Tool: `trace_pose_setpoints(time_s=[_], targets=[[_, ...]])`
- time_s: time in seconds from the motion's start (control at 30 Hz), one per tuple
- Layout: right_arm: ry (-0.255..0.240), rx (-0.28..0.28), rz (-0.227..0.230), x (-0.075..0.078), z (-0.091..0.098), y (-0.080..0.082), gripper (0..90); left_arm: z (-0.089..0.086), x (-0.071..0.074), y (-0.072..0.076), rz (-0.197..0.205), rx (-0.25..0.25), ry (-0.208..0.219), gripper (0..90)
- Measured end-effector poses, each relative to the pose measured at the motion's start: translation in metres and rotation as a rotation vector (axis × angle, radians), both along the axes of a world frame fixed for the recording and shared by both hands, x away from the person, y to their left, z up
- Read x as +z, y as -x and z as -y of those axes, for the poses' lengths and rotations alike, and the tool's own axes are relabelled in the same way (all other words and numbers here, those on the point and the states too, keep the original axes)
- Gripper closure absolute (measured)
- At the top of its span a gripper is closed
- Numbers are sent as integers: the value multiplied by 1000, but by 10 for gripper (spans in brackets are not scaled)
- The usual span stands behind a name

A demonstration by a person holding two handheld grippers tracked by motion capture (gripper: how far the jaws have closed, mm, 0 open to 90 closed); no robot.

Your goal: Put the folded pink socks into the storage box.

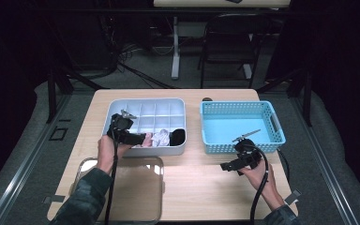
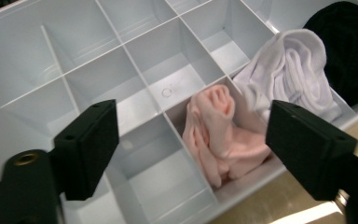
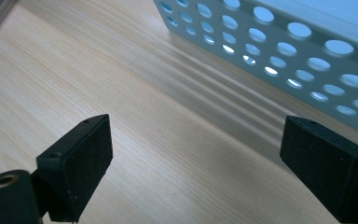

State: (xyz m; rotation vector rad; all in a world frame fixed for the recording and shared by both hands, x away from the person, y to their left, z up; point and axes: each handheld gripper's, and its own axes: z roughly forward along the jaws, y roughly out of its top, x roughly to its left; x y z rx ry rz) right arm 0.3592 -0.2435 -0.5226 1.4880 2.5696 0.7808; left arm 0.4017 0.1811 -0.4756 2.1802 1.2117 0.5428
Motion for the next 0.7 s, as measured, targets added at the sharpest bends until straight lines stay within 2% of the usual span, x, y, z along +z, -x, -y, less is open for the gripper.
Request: trace_pose_setpoints(time_s=[0.1,0.17,0.2,0.37,0.43,0.53,0.7], targets=[[-19,-7,7,1,2,3,86,-16,1,13,9,8,34,121],[-32,-8,13,1,3,4,85,-26,1,23,14,25,33,95],[-35,-9,10,1,2,5,84,-31,0,27,22,30,46,68],[-23,9,16,-1,2,8,85,-54,-3,44,20,51,59,4],[-15,13,3,-2,3,9,85,-62,-6,51,26,63,67,5],[-5,9,-8,-5,6,10,86,-73,-11,59,13,85,71,3],[-11,7,-4,-4,8,9,86,-89,-18,73,19,116,78,3]])
